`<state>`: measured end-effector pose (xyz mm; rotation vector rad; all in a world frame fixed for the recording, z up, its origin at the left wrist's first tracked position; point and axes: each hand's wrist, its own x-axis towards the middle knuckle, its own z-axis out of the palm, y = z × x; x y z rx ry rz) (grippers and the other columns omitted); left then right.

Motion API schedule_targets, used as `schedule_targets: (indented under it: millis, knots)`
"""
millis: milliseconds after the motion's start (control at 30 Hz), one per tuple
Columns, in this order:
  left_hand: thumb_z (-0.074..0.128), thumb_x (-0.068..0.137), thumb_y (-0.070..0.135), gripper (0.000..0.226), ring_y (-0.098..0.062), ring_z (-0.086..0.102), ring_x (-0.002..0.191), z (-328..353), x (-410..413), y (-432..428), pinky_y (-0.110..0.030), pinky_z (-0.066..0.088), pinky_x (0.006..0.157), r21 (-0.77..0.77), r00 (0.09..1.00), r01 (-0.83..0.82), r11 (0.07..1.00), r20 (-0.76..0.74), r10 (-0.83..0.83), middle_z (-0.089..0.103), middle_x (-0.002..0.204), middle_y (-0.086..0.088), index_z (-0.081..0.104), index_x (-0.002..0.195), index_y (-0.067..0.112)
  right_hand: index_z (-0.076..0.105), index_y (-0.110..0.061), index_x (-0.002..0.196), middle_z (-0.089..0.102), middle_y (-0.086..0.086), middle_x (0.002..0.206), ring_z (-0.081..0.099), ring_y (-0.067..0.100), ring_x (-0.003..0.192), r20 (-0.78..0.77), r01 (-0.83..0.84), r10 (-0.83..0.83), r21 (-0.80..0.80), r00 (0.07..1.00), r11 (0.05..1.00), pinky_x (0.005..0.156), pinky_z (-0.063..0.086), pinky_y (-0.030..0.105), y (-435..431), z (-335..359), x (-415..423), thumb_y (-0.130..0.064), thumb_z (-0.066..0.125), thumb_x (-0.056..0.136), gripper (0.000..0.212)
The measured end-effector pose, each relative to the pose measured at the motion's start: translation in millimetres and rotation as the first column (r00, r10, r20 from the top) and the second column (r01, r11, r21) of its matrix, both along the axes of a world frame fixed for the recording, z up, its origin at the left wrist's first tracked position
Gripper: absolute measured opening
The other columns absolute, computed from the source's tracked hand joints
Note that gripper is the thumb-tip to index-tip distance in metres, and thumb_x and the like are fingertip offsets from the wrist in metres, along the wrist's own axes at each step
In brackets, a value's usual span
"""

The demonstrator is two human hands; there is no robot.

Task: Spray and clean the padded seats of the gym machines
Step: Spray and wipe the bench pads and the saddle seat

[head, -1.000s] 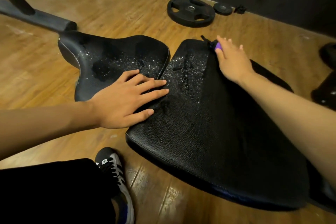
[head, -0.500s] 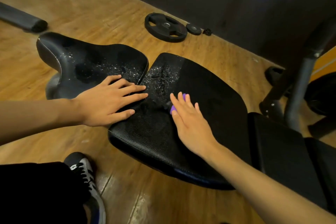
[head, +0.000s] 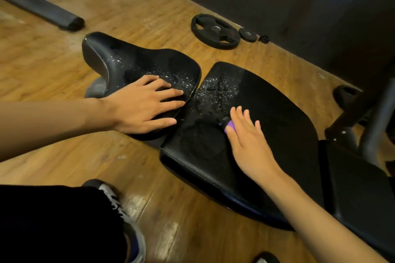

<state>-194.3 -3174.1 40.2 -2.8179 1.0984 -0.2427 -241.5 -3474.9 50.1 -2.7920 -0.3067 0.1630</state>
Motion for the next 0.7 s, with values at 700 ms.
schedule_targets:
  millis: [700]
  knots:
    - [0.02,0.099,0.07,0.076,-0.029,0.041,0.135,-9.5,5.4,-3.2,-0.046,0.031,0.115,-0.102,0.991,-0.126,0.987,-0.053,0.121,0.043,0.152,-0.008,0.046,0.15,0.019,0.039,-0.014,0.146,0.047,0.018,0.148,0.038,0.038,0.141,0.18,0.242,-0.223,-0.095,0.958,0.966,0.114,0.033,0.051,-12.2,-0.4,191.7,-0.035,0.034,0.107,0.044]
